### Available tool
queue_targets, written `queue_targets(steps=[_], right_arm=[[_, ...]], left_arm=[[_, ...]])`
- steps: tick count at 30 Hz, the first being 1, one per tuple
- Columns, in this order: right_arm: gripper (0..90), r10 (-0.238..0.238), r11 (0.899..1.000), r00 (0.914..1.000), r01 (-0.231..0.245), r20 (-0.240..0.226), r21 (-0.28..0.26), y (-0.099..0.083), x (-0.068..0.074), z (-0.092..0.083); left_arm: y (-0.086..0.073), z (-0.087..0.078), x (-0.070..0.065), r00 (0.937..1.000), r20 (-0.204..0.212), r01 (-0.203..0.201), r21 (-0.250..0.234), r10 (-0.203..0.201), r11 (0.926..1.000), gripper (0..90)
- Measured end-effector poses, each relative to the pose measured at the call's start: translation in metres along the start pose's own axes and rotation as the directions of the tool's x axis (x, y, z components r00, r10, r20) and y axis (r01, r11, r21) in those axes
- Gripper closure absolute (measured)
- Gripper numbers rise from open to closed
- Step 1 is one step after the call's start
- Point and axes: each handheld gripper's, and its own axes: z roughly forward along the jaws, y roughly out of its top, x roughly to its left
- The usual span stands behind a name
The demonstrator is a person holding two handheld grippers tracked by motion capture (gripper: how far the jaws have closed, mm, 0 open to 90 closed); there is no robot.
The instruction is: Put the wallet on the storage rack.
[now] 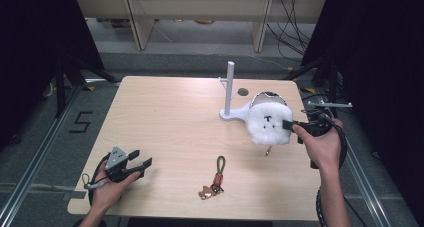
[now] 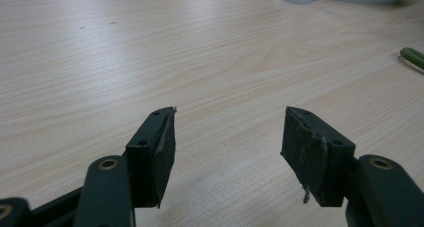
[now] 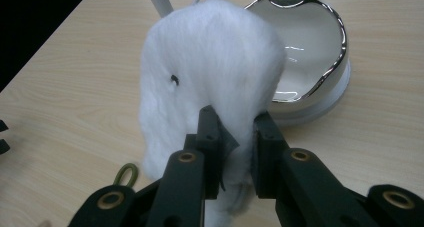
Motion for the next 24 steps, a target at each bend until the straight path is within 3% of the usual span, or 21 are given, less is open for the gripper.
queue_targets(steps=[4, 11, 12, 13, 14, 16, 21, 24], right_arm=[[78.9, 0.04, 0.999, 0.9992, -0.04, -0.008, -0.014, 0.001, 0.002, -0.001], [78.9, 0.043, 0.998, 0.999, -0.043, -0.009, -0.04, 0.002, 0.0, 0.0], [78.9, 0.01, 0.999, 0.9999, -0.01, -0.008, -0.051, 0.003, -0.004, 0.001], [78.9, 0.011, 0.998, 0.9999, -0.012, -0.007, -0.057, 0.003, -0.005, 0.001], [78.9, 0.042, 0.997, 0.9991, -0.042, -0.01, -0.059, 0.004, -0.003, 0.0], [78.9, 0.018, 0.998, 0.9998, -0.018, -0.008, -0.068, 0.005, -0.006, 0.001], [78.9, 0.019, 0.996, 0.9998, -0.02, -0.007, -0.084, 0.007, -0.008, 0.0], [78.9, 0.052, 0.994, 0.9987, -0.052, -0.004, -0.096, 0.009, -0.006, -0.001]], left_arm=[[0.0, 0.0, 0.0, 1.0, -0.001, 0.001, 0.0, -0.001, 1.0, 37.6], [0.0, 0.0, 0.0, 1.0, -0.003, 0.002, 0.0, -0.002, 1.0, 37.6], [0.0, 0.0, 0.0, 1.0, -0.003, 0.001, 0.0, -0.001, 1.0, 37.6], [0.0, 0.0, 0.0, 1.0, -0.003, 0.0, 0.0, 0.0, 1.0, 37.6], [0.0, 0.0, 0.0, 1.0, -0.004, 0.001, 0.0, -0.001, 1.0, 37.7], [0.0, 0.0, 0.0, 1.0, -0.003, 0.0, 0.0, 0.0, 1.0, 37.6], [0.0, 0.0, 0.0, 1.0, -0.002, 0.004, 0.0, -0.004, 1.0, 37.6], [0.0, 0.0, 0.0, 1.0, -0.003, 0.003, 0.001, -0.003, 1.0, 37.6]])
